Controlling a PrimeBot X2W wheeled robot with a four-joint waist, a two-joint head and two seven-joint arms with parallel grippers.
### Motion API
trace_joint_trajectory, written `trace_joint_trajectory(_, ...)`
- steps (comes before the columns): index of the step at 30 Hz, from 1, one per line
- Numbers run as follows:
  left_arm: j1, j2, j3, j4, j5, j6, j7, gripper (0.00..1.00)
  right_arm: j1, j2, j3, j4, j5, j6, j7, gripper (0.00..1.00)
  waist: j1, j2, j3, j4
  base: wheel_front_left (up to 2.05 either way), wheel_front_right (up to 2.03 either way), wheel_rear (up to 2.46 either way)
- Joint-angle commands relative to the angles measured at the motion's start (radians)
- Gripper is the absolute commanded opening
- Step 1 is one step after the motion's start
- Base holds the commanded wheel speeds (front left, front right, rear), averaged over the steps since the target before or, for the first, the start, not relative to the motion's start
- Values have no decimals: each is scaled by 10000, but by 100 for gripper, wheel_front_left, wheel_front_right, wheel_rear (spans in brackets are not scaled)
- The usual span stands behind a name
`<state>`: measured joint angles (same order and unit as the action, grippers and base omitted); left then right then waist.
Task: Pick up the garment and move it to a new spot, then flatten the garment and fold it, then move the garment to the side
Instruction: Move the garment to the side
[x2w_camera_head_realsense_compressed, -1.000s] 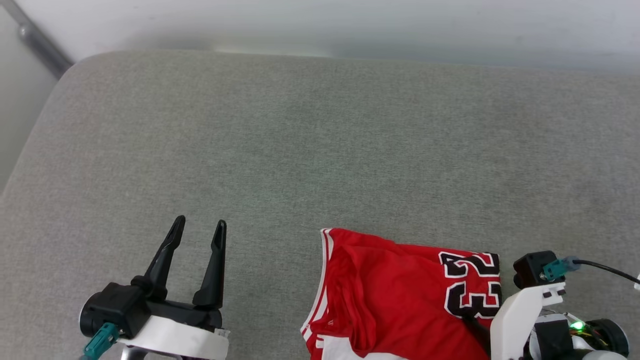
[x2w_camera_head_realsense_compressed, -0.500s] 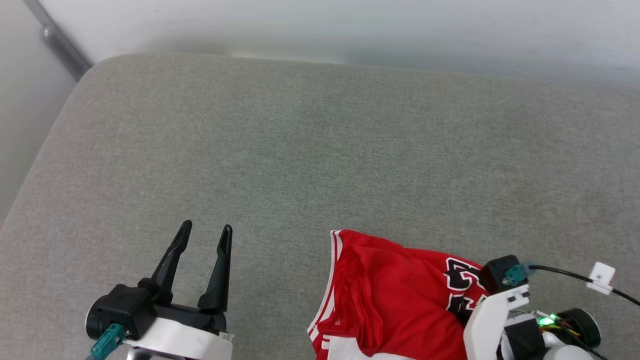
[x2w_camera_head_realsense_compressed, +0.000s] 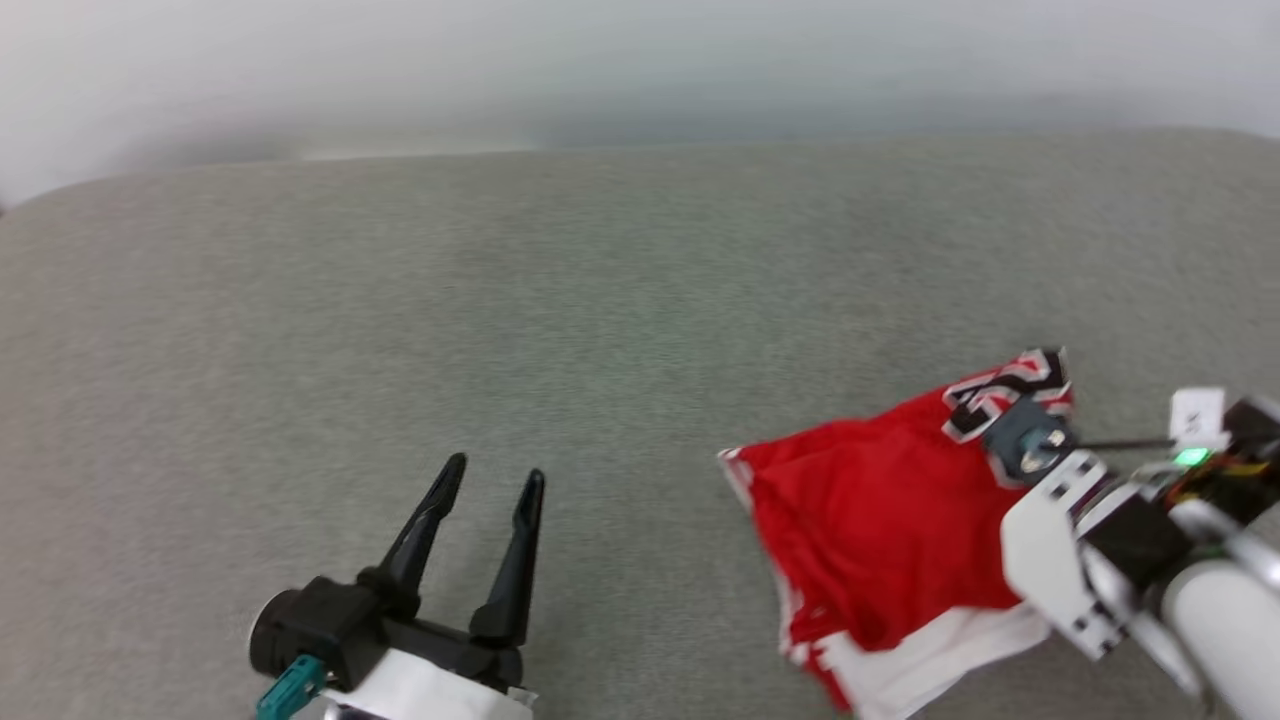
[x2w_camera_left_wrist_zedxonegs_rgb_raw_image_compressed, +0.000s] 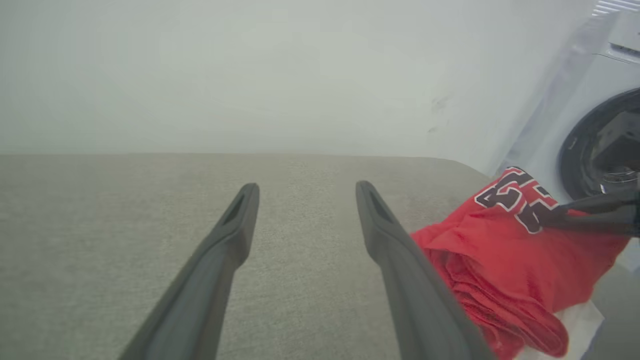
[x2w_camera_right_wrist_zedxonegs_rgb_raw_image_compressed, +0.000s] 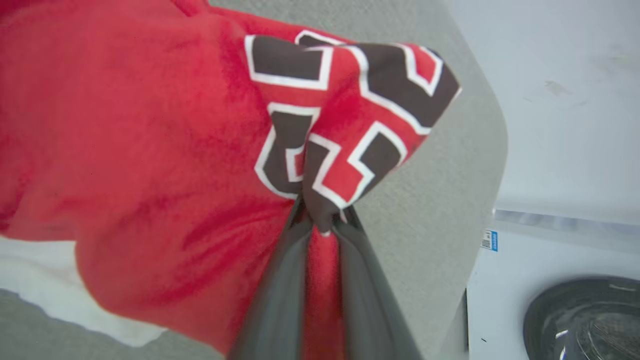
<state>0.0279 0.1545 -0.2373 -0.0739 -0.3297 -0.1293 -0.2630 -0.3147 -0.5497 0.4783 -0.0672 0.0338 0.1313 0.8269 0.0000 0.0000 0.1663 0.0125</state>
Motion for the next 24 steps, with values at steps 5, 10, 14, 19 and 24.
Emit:
trace_joint_trajectory(5, -791, 135, -619, -109, 22, -12, -21, 100, -1446, -1505, 455, 107, 297, -12, -29, 0, 0, 0, 1088, -1555, 0, 0, 0)
trace_joint_trajectory(10, -1539, 413, -1112, -202, 39, -12, -21, 100, -2213, -2649, 404, 621, 325, -14, -539, 0, 0, 0, 2029, -2228, 0, 0, 0)
trace_joint_trajectory(14, -2151, 675, -1475, -211, 67, -12, -21, 100, -2571, -3147, -62, 1313, 323, -14, -1225, 0, 0, 0, 2733, -2600, 0, 0, 0)
trace_joint_trajectory(19, -2731, 1006, -1796, -218, 87, -12, -21, 100, -2803, -3260, -680, 2214, 177, -12, -2110, 0, 0, 0, 3437, -2815, 0, 0, 0)
trace_joint_trajectory(24, -3192, 1339, -2183, -197, 35, -13, -21, 100, -2938, -3062, -1622, 3285, -205, -14, -3152, 0, 0, 0, 4017, -2915, 0, 0, 0)
